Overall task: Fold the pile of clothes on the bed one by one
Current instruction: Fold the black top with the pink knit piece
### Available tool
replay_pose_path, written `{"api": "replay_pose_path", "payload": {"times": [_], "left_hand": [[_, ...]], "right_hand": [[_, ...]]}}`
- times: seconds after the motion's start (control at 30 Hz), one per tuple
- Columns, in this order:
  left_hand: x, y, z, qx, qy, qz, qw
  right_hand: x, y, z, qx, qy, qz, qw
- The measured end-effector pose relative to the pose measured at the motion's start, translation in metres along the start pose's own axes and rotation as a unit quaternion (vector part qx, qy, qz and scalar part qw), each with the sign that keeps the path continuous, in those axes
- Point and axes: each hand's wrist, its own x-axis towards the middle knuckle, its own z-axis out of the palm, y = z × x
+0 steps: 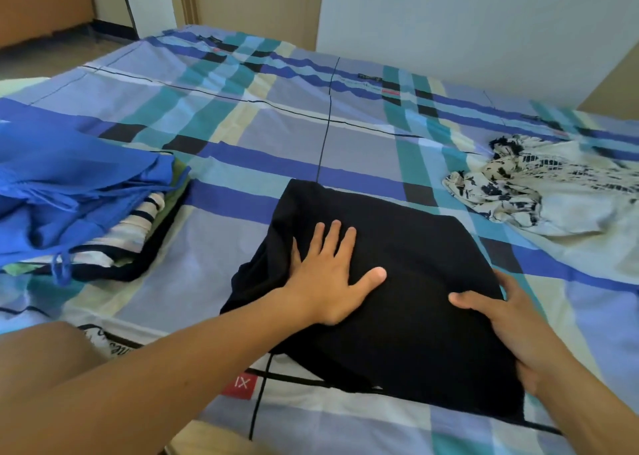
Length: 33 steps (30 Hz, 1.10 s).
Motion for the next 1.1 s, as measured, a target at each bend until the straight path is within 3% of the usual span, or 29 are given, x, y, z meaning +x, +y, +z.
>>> {"api": "replay_pose_path", "payload": {"times": [0.17, 0.3, 0.4, 0.53, 0.6, 0.67, 0.73, 0.77, 0.87, 0.9, 1.0, 1.1], "left_hand": [[-0.009, -0.004, 0.0, -0.033, 0.016, -0.016, 0.999], [-0.033, 0.002, -0.003, 0.109, 0.117, -0.021, 0.987], [-0.037, -0.002, -0.013, 0.017, 0.03, 0.047, 0.998], [-0.049, -0.018, -0.062, -0.052, -0.077, 0.135, 0.986], [-0.061, -0.035, -0.099, 0.011, -0.205, 0.063, 0.977], [-0.064, -0.063, -0.13, 0.035, -0.242, -0.037, 0.969], [-0.066, -0.084, -0.15, -0.012, -0.192, -0.121, 0.974], [-0.066, -0.091, -0.158, -0.052, -0.126, -0.148, 0.98], [-0.055, -0.099, -0.164, -0.108, 0.148, -0.125, 0.975], [-0.052, -0.091, -0.163, -0.144, 0.172, -0.115, 0.968], [-0.047, -0.068, -0.147, -0.189, 0.06, -0.154, 0.968], [-0.04, -0.073, -0.14, -0.039, 0.047, -0.197, 0.978]], "right_hand": [[-0.006, -0.034, 0.009, -0.054, 0.023, -0.033, 0.998], [-0.019, -0.075, 0.025, -0.119, 0.017, -0.11, 0.987], [-0.026, -0.109, 0.053, -0.179, -0.011, -0.178, 0.968], [-0.034, -0.132, 0.112, -0.292, -0.079, -0.236, 0.923], [-0.038, -0.127, 0.141, -0.329, -0.138, -0.243, 0.902], [-0.04, -0.113, 0.163, -0.367, -0.176, -0.249, 0.879], [-0.044, -0.096, 0.175, -0.391, -0.195, -0.272, 0.857], [-0.047, -0.088, 0.178, -0.392, -0.212, -0.287, 0.848], [-0.058, -0.071, 0.182, -0.394, -0.291, -0.32, 0.811], [-0.061, -0.068, 0.183, -0.406, -0.311, -0.33, 0.794], [-0.065, -0.061, 0.179, -0.412, -0.328, -0.359, 0.771], [-0.062, -0.057, 0.164, -0.355, -0.315, -0.354, 0.806]]}}
